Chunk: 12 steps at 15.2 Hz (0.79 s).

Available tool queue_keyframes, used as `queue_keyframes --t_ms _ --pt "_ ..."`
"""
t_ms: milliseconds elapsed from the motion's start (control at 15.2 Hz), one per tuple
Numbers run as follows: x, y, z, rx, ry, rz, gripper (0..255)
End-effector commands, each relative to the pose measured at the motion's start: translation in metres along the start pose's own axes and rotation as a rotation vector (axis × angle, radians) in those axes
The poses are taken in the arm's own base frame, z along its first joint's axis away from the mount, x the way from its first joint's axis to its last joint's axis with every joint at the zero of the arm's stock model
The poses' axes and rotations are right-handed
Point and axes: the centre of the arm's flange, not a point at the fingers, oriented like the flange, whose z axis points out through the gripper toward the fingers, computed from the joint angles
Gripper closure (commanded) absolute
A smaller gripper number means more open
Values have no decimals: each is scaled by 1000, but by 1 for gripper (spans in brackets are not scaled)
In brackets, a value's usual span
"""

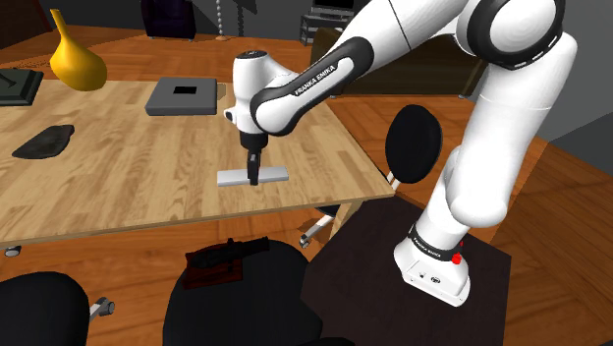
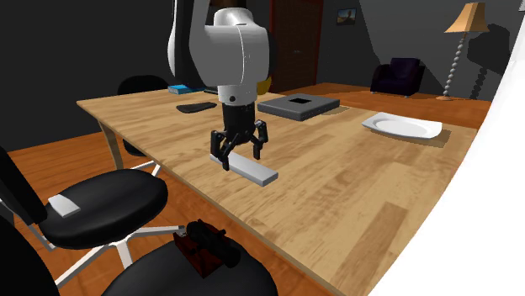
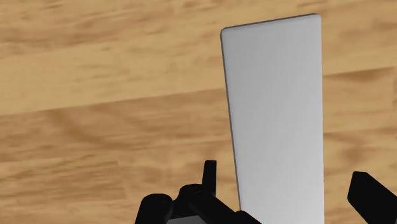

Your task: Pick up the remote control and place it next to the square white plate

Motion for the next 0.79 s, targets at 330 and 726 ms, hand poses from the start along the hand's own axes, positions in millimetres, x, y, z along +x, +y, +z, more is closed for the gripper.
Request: queue_keyframes --t_ms 330,726 --pt "0 1 8 0 1 0 0" --pt "0 1 8 0 1 0 255"
